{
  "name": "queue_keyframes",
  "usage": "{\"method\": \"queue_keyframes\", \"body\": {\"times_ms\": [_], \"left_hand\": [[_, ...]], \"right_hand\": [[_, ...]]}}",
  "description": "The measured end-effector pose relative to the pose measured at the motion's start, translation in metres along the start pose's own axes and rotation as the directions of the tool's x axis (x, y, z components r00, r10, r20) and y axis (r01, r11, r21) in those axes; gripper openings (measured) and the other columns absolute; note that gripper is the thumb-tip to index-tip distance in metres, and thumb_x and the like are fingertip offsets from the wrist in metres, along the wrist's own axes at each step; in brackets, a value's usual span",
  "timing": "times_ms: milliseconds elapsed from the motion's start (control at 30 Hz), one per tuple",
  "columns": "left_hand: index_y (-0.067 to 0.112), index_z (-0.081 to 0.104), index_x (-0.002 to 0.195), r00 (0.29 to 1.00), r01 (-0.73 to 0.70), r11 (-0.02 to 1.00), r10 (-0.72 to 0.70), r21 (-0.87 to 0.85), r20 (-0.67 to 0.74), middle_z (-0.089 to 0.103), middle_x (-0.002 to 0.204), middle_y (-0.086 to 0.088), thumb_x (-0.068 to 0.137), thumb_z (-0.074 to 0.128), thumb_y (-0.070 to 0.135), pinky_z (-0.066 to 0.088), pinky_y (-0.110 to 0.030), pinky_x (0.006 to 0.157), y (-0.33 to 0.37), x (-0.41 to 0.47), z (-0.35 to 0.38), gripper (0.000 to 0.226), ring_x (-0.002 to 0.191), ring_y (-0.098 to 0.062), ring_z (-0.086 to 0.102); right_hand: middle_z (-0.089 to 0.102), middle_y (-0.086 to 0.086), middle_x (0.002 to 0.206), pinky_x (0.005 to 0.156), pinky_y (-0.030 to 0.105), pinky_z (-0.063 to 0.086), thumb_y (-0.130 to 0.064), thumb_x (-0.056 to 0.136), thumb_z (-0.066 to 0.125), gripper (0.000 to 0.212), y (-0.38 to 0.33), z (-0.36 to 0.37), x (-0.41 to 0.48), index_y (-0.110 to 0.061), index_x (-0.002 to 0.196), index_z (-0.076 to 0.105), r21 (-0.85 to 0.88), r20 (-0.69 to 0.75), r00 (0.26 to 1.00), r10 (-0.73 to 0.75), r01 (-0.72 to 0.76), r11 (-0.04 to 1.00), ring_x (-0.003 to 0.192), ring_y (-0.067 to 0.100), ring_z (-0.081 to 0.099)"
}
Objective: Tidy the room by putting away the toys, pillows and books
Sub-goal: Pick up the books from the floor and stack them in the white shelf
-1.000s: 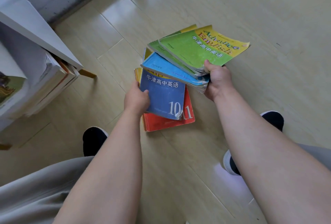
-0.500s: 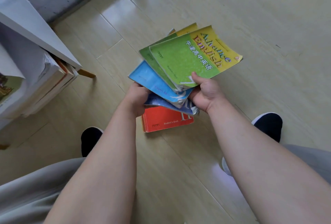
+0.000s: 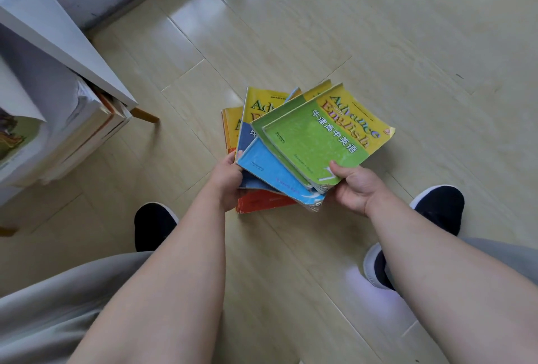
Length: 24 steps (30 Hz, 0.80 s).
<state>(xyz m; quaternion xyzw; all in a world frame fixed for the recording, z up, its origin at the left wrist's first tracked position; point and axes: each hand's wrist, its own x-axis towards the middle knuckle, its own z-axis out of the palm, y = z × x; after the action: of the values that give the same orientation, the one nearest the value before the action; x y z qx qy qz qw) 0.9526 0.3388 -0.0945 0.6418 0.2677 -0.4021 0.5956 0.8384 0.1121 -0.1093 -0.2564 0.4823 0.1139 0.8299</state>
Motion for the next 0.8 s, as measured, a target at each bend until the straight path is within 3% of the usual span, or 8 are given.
{"method": "queue_keyframes", "body": {"times_ms": [133, 200, 300, 400, 467, 633, 700, 800], "left_hand": [[0.02, 0.063, 0.108, 0.997, 0.074, 0.996, -0.075, -0.055, -0.016, 0.077, 0.075, 0.001, 0.11, 0.041, 0.038, 0.059, -0.029, 0.049, 0.0, 0.0, -0.005, 0.029, 0.06, -0.015, 0.074], [0.017, 0.064, 0.119, 0.993, 0.119, 0.993, -0.12, -0.012, -0.024, 0.078, 0.095, -0.005, 0.108, 0.043, 0.043, 0.063, -0.034, 0.059, -0.004, -0.001, -0.004, 0.035, 0.075, -0.02, 0.076], [0.018, 0.058, 0.131, 0.998, 0.055, 0.994, -0.052, 0.092, -0.036, 0.07, 0.117, -0.006, 0.106, 0.051, 0.039, 0.064, -0.043, 0.076, -0.006, -0.004, 0.001, 0.033, 0.095, -0.028, 0.074], [0.021, 0.06, 0.126, 0.998, 0.042, 0.997, -0.039, 0.068, -0.053, 0.068, 0.108, -0.004, 0.107, 0.043, 0.048, 0.062, -0.036, 0.058, -0.004, -0.004, 0.006, 0.037, 0.083, -0.023, 0.074], [0.022, 0.064, 0.113, 0.993, 0.102, 0.995, -0.102, 0.002, -0.061, 0.073, 0.092, -0.004, 0.106, 0.039, 0.054, 0.057, -0.031, 0.048, -0.003, -0.011, 0.006, 0.04, 0.067, -0.018, 0.074], [0.034, 0.069, 0.124, 0.981, 0.179, 0.982, -0.175, -0.052, 0.08, 0.077, 0.113, -0.006, 0.086, 0.028, 0.089, 0.058, -0.058, 0.09, -0.01, -0.01, -0.01, 0.078, 0.102, -0.03, 0.074], [0.029, 0.067, 0.128, 0.976, 0.174, 0.985, -0.17, -0.013, 0.132, 0.075, 0.118, -0.007, 0.083, 0.054, 0.081, 0.057, -0.055, 0.093, -0.007, -0.01, -0.01, 0.07, 0.104, -0.031, 0.074], [0.014, 0.063, 0.131, 0.982, 0.107, 0.994, -0.109, 0.025, 0.152, 0.076, 0.112, -0.01, 0.088, 0.079, 0.024, 0.063, -0.043, 0.073, -0.002, -0.011, -0.005, 0.047, 0.095, -0.03, 0.076]], "right_hand": [[0.076, 0.015, 0.103, 0.074, 0.044, 0.058, 0.002, 0.102, 0.047, 0.024, -0.004, -0.004, 0.004, -0.007, 0.116, 0.065, -0.066, -0.071, 0.995, -0.063, 0.058, 0.996, 0.087, 0.029, 0.076], [0.074, 0.015, 0.11, 0.07, 0.043, 0.06, 0.003, 0.101, 0.049, 0.028, -0.002, -0.006, 0.006, -0.006, 0.123, 0.063, -0.112, -0.113, 0.99, -0.083, 0.07, 0.991, 0.091, 0.03, 0.075], [0.071, 0.016, 0.118, 0.085, 0.049, 0.056, 0.003, 0.1, 0.051, 0.033, -0.002, -0.006, 0.009, -0.006, 0.131, 0.06, -0.211, -0.134, 0.982, -0.13, 0.1, 0.972, 0.107, 0.034, 0.069], [0.066, 0.019, 0.129, 0.101, 0.054, 0.05, 0.004, 0.098, 0.055, 0.036, -0.007, -0.002, 0.013, -0.004, 0.133, 0.059, -0.354, -0.119, 0.978, -0.174, 0.122, 0.927, 0.123, 0.039, 0.061], [0.069, 0.016, 0.123, 0.088, 0.047, 0.056, 0.002, 0.099, 0.055, 0.032, -0.009, 0.007, 0.011, -0.006, 0.129, 0.062, -0.466, -0.067, 0.986, -0.15, 0.102, 0.879, 0.119, 0.038, 0.064], [0.073, 0.012, 0.111, 0.074, 0.039, 0.059, 0.0, 0.099, 0.058, 0.029, -0.026, 0.038, 0.016, -0.011, 0.125, 0.064, -0.681, 0.003, 0.991, -0.132, 0.099, 0.726, 0.091, 0.026, 0.071], [0.073, 0.011, 0.113, 0.083, 0.045, 0.06, -0.002, 0.098, 0.062, 0.029, -0.034, 0.046, 0.02, -0.012, 0.125, 0.064, -0.749, 0.004, 0.991, -0.132, 0.09, 0.656, 0.096, 0.027, 0.071], [0.075, 0.009, 0.11, 0.081, 0.044, 0.059, -0.001, 0.098, 0.061, 0.027, -0.038, 0.05, 0.019, -0.013, 0.122, 0.066, -0.73, -0.019, 0.994, -0.104, 0.058, 0.681, 0.097, 0.026, 0.072]]}}
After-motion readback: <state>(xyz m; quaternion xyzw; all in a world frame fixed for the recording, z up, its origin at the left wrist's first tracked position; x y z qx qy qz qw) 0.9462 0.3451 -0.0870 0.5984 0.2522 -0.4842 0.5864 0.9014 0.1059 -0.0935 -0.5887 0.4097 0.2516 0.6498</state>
